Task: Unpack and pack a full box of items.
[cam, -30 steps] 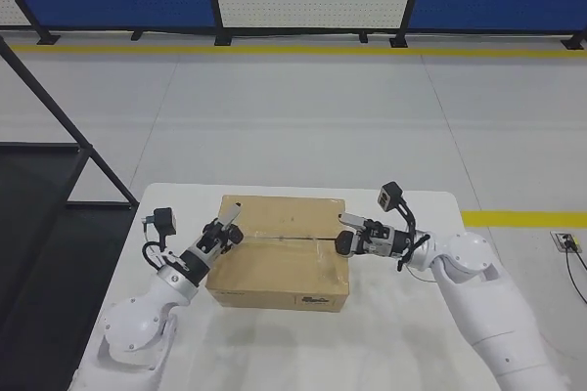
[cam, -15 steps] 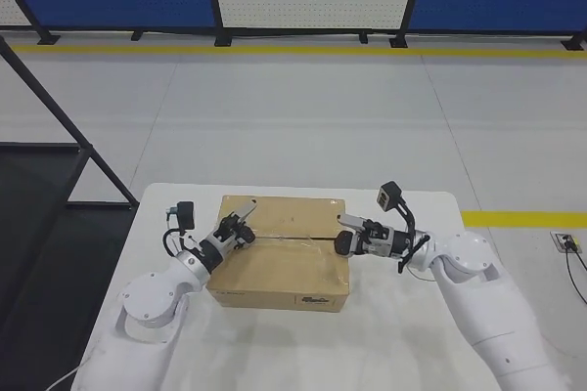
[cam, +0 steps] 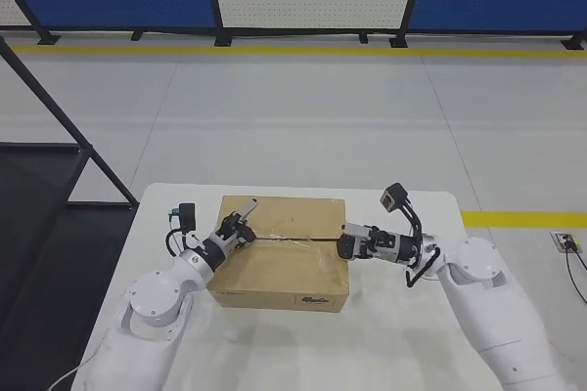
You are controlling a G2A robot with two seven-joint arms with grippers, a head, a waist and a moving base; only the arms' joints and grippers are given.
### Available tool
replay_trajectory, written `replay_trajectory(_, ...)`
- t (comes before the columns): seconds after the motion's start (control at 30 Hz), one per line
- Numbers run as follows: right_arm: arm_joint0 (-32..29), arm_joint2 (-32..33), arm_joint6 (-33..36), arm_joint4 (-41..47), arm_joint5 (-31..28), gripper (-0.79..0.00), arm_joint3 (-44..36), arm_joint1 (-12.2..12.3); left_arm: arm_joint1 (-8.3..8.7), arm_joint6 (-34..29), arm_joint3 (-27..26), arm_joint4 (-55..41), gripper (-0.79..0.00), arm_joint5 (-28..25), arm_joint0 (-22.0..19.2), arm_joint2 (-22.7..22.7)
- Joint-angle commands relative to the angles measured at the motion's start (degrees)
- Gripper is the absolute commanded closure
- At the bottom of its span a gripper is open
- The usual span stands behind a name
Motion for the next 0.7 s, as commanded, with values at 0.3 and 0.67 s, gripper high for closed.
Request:
replay_trajectory(0.3,-7.39,2.15,4.74,-6.32,-5.88,-0.785,-11.41,1.99,-0.29,2.99,1.06,-1.50,-0.785,0.32,-1.08,0.61)
replay_trajectory(0.67,-12.65,3.62,-5.14,-10.77,-12.12,-0.785,-17.70,2.59,-0.37,3.60,1.72,-1.87,-0.785,0.42,-1.43,1.05)
